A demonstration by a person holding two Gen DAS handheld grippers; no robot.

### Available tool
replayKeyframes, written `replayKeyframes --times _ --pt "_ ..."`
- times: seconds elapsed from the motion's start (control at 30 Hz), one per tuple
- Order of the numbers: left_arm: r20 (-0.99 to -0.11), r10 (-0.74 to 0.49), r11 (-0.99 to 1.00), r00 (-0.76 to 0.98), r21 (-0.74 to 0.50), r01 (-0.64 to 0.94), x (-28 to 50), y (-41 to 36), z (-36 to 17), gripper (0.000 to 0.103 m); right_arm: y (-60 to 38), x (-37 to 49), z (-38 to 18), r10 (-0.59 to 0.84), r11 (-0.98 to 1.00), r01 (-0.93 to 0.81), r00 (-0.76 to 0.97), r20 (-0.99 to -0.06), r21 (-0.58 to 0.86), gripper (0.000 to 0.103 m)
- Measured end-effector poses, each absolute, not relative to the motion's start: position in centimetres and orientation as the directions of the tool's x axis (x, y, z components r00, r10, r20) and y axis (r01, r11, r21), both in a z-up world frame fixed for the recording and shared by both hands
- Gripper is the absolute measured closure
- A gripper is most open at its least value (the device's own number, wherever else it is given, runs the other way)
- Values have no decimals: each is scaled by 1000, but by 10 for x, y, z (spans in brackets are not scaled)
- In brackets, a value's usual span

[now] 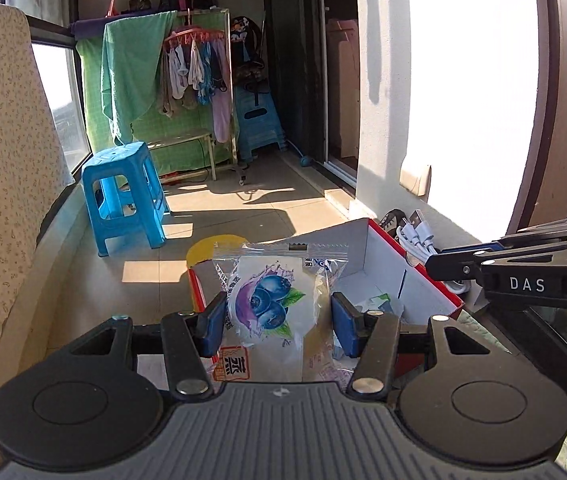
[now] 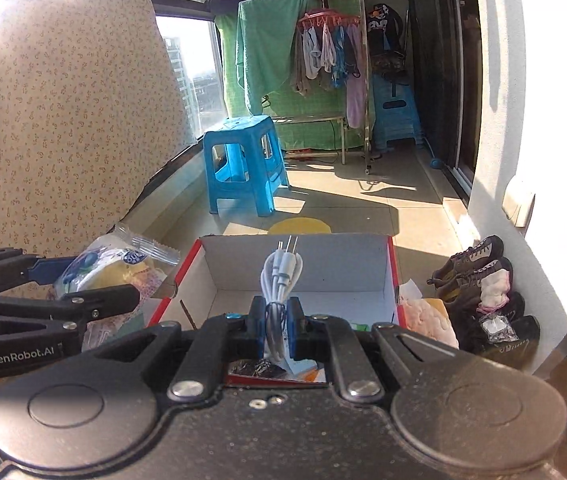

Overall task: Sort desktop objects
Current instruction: 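Lift the cable and pastry bag and carry them over the red box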

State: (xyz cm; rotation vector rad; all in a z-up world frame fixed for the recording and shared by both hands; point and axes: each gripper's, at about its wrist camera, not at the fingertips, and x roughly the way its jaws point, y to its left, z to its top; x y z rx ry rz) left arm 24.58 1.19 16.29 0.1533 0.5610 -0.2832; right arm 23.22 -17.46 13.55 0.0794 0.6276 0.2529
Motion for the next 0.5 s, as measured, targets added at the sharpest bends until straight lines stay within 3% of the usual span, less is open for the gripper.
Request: replayKeyframes --times 0.5 --pt "-590 -181 953 787 93 288 333 -3 127 50 -179 313 98 171 985 -113 759 -628 132 93"
